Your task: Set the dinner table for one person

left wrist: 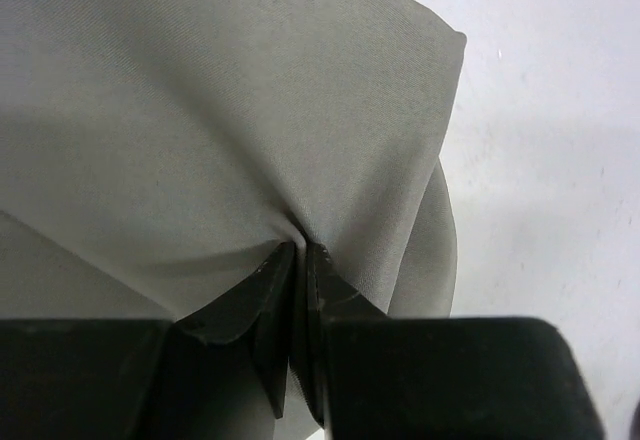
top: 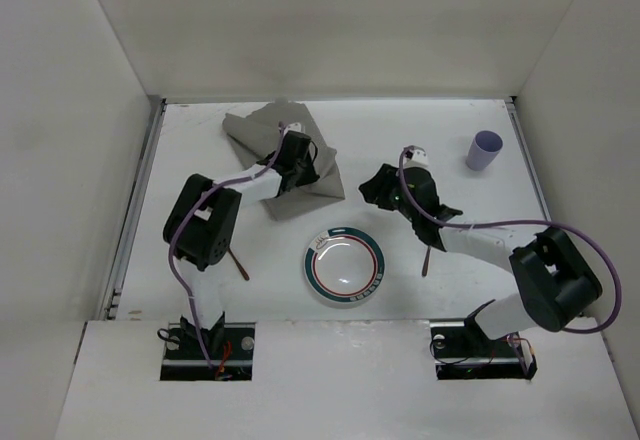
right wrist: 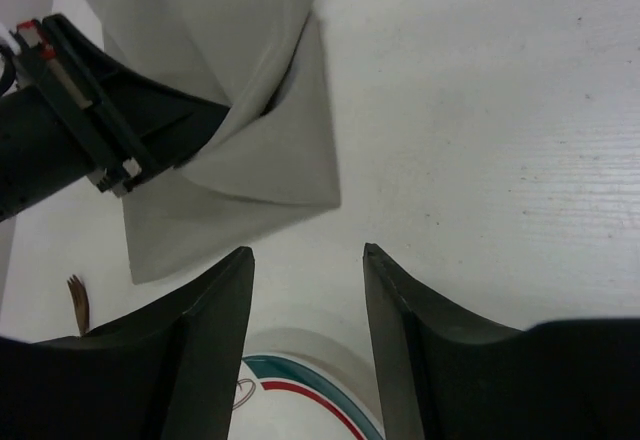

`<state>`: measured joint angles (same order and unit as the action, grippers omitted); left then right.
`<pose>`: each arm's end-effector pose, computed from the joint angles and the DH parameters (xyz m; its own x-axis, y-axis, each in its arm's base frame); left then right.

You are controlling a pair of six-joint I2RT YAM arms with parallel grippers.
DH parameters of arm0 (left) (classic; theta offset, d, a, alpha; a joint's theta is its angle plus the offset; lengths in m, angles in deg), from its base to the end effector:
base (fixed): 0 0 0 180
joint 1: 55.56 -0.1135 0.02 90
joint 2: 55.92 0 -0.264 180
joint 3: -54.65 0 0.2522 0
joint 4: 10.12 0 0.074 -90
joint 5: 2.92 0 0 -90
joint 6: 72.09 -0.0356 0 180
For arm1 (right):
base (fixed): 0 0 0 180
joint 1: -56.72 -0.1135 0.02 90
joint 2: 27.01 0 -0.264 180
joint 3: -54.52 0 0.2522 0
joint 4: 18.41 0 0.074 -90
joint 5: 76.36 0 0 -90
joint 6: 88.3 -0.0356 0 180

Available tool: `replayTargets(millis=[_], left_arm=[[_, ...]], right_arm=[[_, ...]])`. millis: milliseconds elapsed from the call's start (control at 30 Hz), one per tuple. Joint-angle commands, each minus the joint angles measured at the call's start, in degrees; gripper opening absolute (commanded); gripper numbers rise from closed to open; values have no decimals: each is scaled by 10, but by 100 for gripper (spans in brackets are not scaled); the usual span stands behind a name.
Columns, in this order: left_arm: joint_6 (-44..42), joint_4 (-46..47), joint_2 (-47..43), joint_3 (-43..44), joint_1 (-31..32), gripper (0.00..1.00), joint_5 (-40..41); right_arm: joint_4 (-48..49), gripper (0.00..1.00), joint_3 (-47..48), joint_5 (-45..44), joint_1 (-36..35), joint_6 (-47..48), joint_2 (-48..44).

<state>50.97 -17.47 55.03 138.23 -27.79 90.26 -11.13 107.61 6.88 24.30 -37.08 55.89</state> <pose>0.3800 -0.1979 0.1817 -0.6541 -0.2711 -0.7061 0.0812 0.9030 -0.4219 0.2616 0.1612 0.2082 -0.5281 0.4014 -0.7483 -0.1409 0.8276 0.5434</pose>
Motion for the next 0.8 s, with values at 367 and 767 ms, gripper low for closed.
replayTargets(millis=[367, 767], left_arm=[[-26, -26, -280, -151, 20, 41, 75], [137, 14, -368, -347, -67, 43, 46]], right_arm=[[47, 65, 60, 64, 19, -52, 73], [-80, 60, 334, 27, 19, -148, 295]])
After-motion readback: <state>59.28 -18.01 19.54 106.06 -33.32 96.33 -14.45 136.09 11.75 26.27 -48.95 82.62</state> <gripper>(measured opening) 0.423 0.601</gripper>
